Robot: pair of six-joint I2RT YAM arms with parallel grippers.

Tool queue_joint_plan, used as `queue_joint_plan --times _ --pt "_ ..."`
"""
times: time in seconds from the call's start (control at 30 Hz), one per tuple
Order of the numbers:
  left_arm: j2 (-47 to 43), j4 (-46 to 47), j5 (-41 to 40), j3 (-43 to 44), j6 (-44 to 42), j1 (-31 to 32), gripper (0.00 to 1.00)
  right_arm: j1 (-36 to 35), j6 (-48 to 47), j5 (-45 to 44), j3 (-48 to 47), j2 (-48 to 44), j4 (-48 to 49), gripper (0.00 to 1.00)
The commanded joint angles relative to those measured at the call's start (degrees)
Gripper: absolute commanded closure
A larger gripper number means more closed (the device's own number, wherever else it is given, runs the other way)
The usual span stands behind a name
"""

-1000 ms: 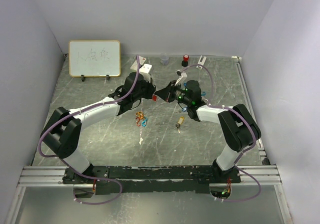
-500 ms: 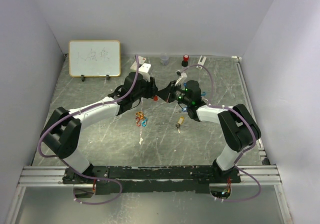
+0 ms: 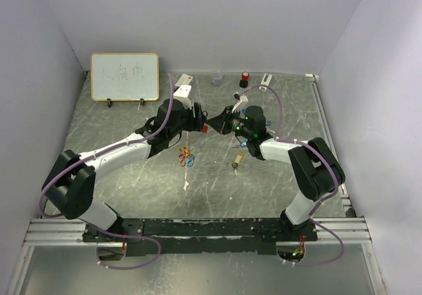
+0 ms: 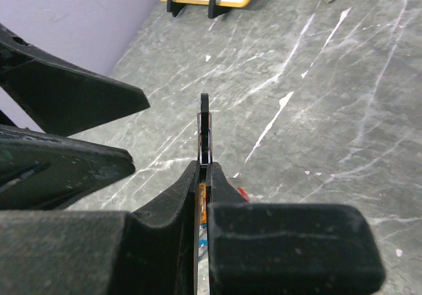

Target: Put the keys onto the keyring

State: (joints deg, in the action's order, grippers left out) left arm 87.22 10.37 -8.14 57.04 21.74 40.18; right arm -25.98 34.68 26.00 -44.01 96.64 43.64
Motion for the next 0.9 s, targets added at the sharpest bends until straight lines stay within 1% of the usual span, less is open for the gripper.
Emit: queue_joint_plan --times 0.0,0.27,0.4,0.53,0.67,0.87 --pt "-2.5 0.7 -4.5 -1.2 1.7 0.2 0.28 1.0 -2.7 -2.5 0.8 -3.4 -1.3 1.0" --pt "-2.6 0.1 -5.7 -1.3 2.1 0.2 0.28 1.9 -3.5 -2.8 1.8 -5.1 -2.6 1.0" --pt "-3.2 0.1 -6.4 -1.7 2.2 0.2 0.28 2.3 -4.6 -4.4 1.9 -6.0 -4.4 1.0" --pt "-3.2 0.0 -6.5 -1.8 2.0 0.1 0.28 4.1 -6.0 -10.0 1.2 -7.8 -10.0 1.0" --pt "-2.7 -0.6 -6.1 -1.6 1.7 0.1 0.28 7.7 -6.6 -16.8 1.0 -9.8 -15.3 1.0" --pt "-2.6 0.8 -5.9 -2.8 1.8 0.0 0.29 13.6 -4.7 -27.0 2.6 -13.4 -23.0 1.0"
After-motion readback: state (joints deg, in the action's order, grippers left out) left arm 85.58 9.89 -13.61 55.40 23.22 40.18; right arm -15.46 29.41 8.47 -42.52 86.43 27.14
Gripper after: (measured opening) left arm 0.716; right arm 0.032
